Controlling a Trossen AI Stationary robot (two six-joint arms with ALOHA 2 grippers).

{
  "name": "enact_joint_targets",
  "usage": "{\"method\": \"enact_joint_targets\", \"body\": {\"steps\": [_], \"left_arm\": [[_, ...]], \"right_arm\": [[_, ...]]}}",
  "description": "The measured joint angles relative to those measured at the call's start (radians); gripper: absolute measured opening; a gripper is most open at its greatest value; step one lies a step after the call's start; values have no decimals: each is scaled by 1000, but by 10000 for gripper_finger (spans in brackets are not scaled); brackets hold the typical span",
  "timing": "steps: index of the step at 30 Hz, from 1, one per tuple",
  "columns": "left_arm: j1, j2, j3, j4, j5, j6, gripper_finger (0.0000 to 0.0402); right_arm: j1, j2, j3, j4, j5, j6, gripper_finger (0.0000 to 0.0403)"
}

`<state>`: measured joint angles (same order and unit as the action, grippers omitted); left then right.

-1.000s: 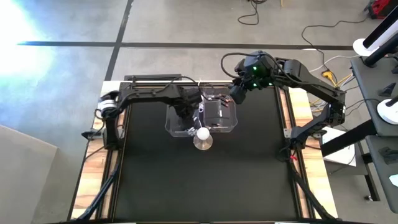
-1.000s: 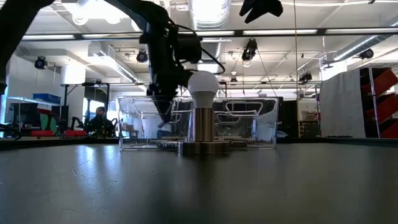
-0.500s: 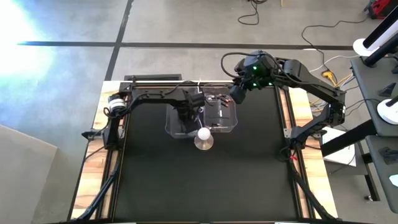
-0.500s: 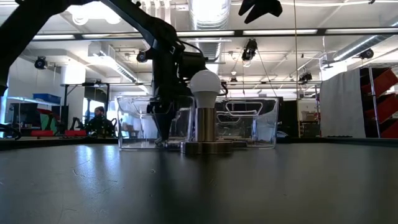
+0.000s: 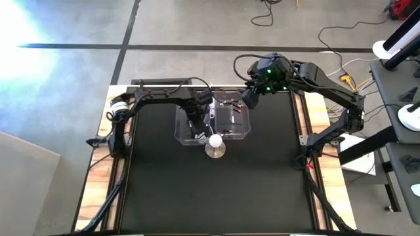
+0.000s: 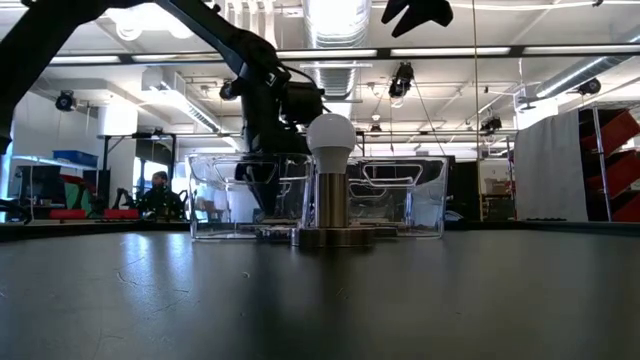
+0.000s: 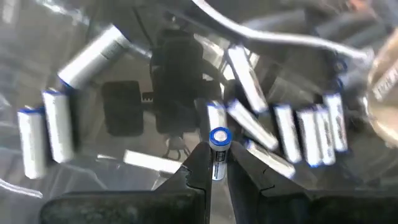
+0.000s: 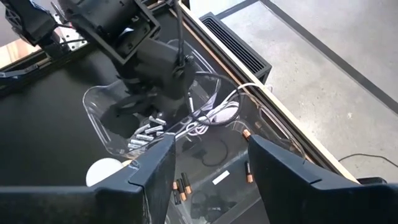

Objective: Sort batteries
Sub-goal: Put the white battery into the left transparent bin

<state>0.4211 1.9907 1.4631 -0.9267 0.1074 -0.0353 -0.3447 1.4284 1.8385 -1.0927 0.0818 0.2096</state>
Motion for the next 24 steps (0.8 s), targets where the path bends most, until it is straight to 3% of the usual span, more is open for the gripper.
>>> {"method": "enact_joint_targets", "body": {"steps": [17,24], "left_arm": [[65,78,-5,32,-38,-52,19],[65,60,-6,37,-42,-76,71]], "right_arm": [[0,1,0,2,0,30,196],[0,2,0,0,-1,41,196]]}}
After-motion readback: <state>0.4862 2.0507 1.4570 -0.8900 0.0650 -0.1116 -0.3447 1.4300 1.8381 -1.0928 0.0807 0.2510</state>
